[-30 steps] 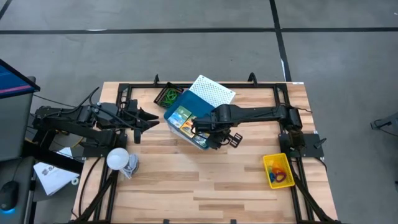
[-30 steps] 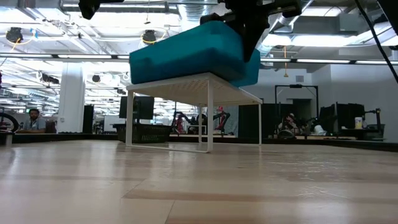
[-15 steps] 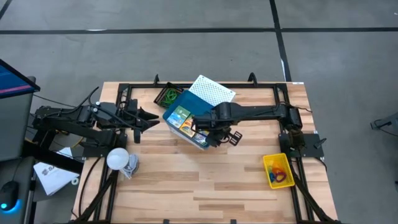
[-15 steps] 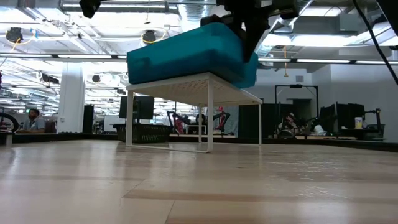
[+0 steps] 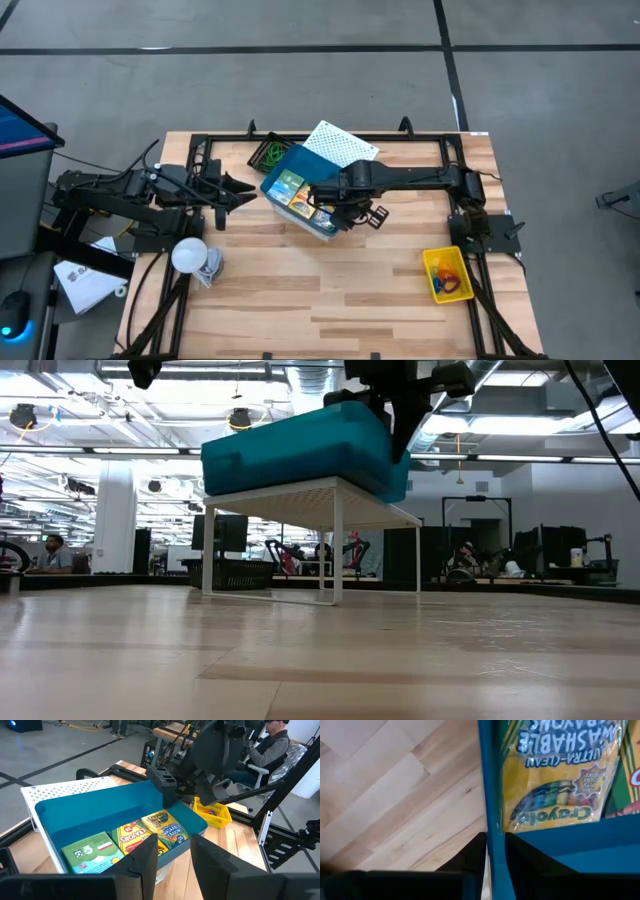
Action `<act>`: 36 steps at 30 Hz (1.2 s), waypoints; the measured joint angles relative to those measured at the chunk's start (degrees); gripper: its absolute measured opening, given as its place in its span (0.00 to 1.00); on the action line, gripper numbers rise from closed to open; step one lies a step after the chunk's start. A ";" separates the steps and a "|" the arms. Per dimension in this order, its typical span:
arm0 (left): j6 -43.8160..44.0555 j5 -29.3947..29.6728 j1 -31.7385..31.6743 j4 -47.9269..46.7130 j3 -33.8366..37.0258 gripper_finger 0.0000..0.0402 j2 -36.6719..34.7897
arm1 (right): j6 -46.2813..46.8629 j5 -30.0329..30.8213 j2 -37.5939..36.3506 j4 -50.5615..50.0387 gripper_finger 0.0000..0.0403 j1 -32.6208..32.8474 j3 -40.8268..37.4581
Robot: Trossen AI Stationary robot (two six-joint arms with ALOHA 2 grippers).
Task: Pick & Place Office Desk Supplies
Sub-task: Put the blue bin with the box of crayons on the shelf
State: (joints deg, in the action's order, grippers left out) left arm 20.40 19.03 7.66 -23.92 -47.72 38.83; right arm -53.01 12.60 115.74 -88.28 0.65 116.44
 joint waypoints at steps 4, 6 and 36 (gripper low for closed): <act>0.00 0.00 -0.02 0.00 0.00 0.28 0.00 | 0.02 0.16 0.00 -0.06 0.17 -0.69 0.00; 0.00 0.00 0.00 0.00 0.00 0.28 0.00 | 0.02 0.20 0.00 -0.42 0.17 -0.98 0.00; -0.04 0.39 -0.02 -0.20 -0.04 0.28 0.94 | 5.12 -2.65 0.02 0.08 0.17 -0.66 0.07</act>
State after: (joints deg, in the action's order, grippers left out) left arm 20.36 19.41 7.64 -24.12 -47.77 39.77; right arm -47.89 9.95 115.77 -88.20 -0.01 116.51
